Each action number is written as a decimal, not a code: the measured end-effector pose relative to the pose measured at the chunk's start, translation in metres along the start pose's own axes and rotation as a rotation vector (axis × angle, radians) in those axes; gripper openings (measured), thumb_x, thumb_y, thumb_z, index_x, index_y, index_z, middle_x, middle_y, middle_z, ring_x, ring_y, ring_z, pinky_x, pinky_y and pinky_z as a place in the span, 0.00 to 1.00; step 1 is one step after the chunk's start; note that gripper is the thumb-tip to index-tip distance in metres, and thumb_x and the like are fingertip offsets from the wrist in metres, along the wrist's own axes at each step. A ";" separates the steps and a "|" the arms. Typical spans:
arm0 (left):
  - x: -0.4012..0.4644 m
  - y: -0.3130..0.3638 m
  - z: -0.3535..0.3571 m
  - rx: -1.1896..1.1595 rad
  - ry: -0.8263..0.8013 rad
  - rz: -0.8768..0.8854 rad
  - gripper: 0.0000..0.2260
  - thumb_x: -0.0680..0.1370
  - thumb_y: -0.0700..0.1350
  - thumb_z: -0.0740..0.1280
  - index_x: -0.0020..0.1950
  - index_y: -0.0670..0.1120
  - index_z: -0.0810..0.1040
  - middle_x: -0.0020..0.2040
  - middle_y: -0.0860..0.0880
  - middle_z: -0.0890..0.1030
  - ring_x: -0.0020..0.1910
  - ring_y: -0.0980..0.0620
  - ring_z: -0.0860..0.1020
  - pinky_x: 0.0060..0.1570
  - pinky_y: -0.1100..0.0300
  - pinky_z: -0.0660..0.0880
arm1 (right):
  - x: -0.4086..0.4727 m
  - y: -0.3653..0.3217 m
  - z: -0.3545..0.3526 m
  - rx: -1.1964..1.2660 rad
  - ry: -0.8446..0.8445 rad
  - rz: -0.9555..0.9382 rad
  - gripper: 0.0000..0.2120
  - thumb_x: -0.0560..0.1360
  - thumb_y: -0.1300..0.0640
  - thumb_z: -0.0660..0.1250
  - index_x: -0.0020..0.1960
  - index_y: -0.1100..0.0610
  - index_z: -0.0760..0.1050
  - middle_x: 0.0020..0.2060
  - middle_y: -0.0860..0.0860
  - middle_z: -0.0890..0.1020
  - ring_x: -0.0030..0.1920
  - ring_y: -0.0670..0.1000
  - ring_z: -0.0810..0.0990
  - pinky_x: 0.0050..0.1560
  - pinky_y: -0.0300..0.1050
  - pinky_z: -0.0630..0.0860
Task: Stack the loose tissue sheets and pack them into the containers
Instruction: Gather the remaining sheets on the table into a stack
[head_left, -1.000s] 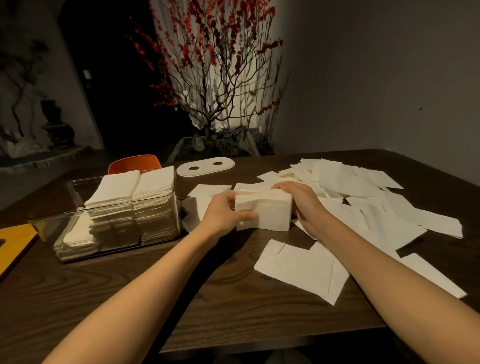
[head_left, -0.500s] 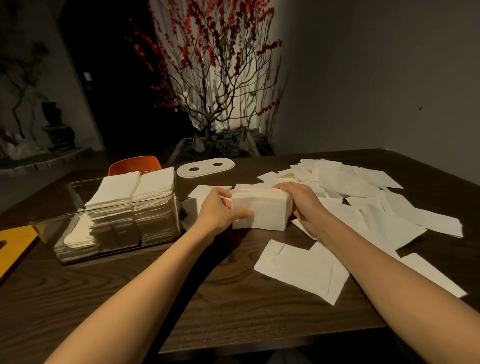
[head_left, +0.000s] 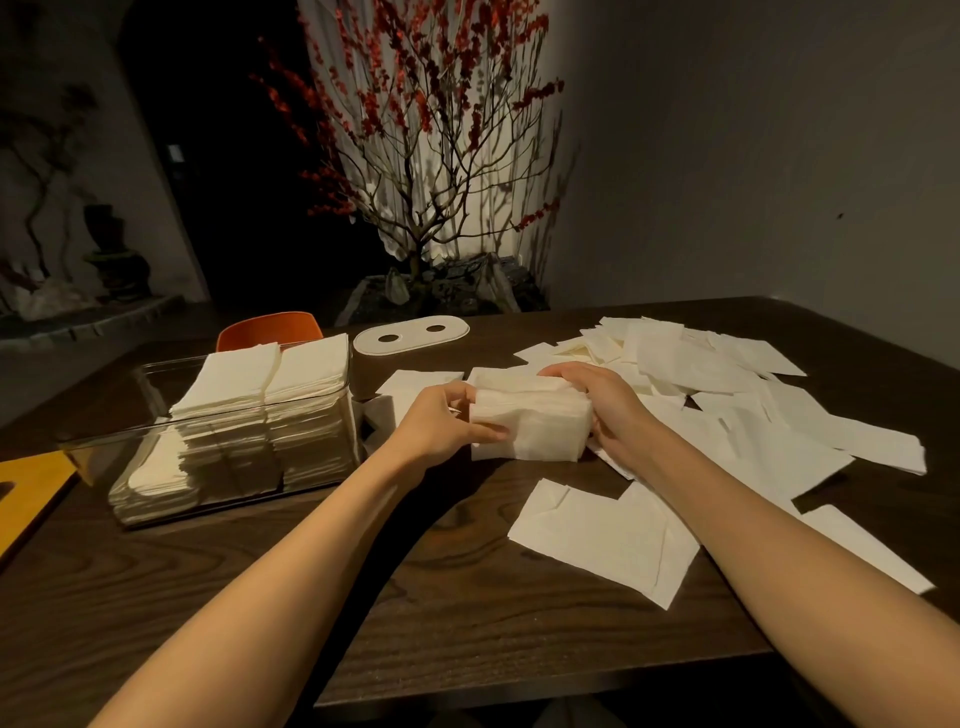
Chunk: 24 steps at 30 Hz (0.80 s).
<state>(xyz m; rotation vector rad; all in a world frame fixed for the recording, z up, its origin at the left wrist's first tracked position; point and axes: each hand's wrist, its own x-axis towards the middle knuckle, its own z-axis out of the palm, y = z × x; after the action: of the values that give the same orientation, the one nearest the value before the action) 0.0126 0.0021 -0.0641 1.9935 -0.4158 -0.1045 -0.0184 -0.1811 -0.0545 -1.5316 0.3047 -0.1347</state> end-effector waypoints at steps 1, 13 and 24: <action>0.002 -0.003 0.001 -0.017 0.005 -0.005 0.16 0.68 0.39 0.77 0.53 0.43 0.80 0.54 0.50 0.82 0.56 0.52 0.78 0.53 0.63 0.76 | 0.000 0.001 0.000 0.022 -0.029 0.004 0.05 0.74 0.56 0.67 0.44 0.50 0.82 0.48 0.52 0.81 0.53 0.56 0.80 0.56 0.55 0.77; 0.002 -0.003 0.018 -0.072 -0.015 0.053 0.34 0.72 0.43 0.75 0.68 0.52 0.56 0.62 0.50 0.67 0.59 0.51 0.72 0.55 0.59 0.78 | -0.001 0.004 0.006 0.057 -0.170 -0.114 0.19 0.82 0.44 0.52 0.47 0.49 0.80 0.49 0.50 0.82 0.49 0.54 0.80 0.46 0.43 0.76; 0.003 -0.008 0.015 -0.274 -0.050 0.015 0.27 0.75 0.40 0.71 0.66 0.51 0.60 0.62 0.50 0.72 0.64 0.49 0.71 0.62 0.56 0.73 | 0.001 0.002 -0.021 -0.180 -0.472 -0.156 0.25 0.73 0.48 0.69 0.67 0.37 0.63 0.61 0.43 0.70 0.59 0.50 0.71 0.61 0.52 0.72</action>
<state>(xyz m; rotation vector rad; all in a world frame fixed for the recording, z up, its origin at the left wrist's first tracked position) 0.0135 -0.0090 -0.0778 1.7209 -0.4244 -0.1918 -0.0232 -0.2011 -0.0565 -1.7124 -0.1832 0.1369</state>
